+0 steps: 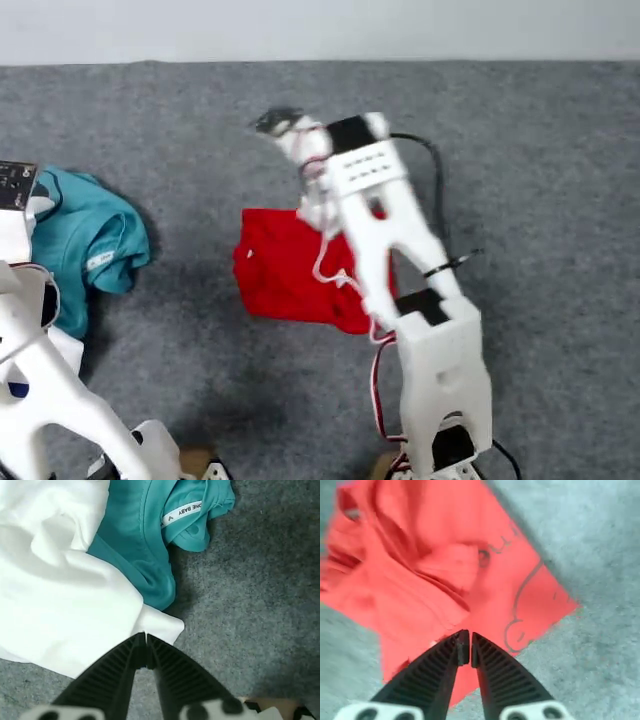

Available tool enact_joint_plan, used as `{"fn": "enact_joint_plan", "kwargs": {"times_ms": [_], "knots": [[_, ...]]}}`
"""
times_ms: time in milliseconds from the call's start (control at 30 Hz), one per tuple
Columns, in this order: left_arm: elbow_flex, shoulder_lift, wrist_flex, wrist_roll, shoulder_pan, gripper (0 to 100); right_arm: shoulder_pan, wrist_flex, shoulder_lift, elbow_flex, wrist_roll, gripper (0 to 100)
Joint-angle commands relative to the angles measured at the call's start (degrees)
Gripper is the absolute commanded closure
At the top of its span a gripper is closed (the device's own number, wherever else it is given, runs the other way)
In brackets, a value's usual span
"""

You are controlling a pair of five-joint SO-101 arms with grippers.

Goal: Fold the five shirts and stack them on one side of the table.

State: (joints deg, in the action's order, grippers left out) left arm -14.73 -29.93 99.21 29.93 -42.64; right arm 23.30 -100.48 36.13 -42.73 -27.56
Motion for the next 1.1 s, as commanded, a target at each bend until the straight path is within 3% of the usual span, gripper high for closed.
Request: {"fn": "enact_joint_plan", "kwargs": {"times_ms": [0,233,467,567,867,1067], "knots": [[0.1,-1.8,1.1,0.4,0.3,99,-0.7,0.7,2.8,-0.3,-1.9,98.8],[0.2,-1.8,1.1,0.4,0.3,99,10.3,-2.3,6.5,-0.4,-1.8,98.8],[0.3,-1.8,-1.8,0.4,0.3,99,21.6,-2.6,-4.3,0.0,-1.8,98.9],[0.2,-1.8,-2.2,0.4,0.3,99,19.7,-2.5,-8.0,0.0,-1.9,98.9],[0.2,-1.8,-2.1,0.4,0.3,99,1.6,0.4,-0.1,-0.3,-2.2,98.9],[0.2,-1.8,-2.1,0.4,0.3,99,4.8,1.9,7.4,-0.3,-2.2,98.9]]}}
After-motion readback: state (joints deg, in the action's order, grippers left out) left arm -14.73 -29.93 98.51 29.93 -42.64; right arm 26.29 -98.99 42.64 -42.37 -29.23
